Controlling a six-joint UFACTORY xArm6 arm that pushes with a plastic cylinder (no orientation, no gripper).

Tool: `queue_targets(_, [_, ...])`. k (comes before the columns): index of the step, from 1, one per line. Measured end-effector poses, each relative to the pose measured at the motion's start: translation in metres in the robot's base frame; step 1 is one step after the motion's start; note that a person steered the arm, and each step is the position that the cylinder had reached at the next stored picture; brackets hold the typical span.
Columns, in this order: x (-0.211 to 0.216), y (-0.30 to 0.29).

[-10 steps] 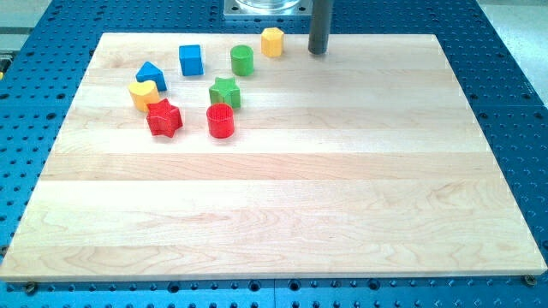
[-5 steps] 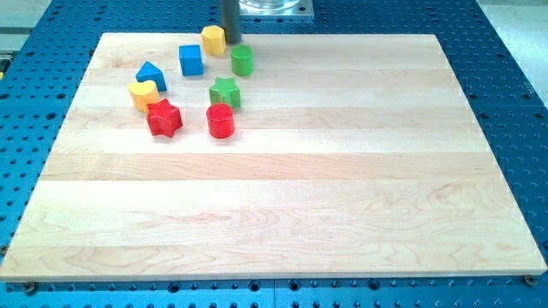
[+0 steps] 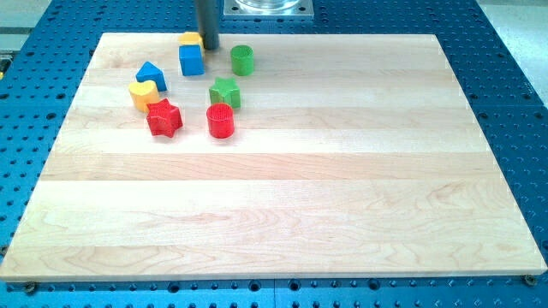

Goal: Place the yellow hexagon at the top of the blue triangle

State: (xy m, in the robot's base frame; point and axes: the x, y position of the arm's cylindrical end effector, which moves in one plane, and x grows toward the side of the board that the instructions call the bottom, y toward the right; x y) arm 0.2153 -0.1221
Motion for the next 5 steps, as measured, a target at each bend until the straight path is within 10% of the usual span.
queue_targets(5, [0.001,-0.038])
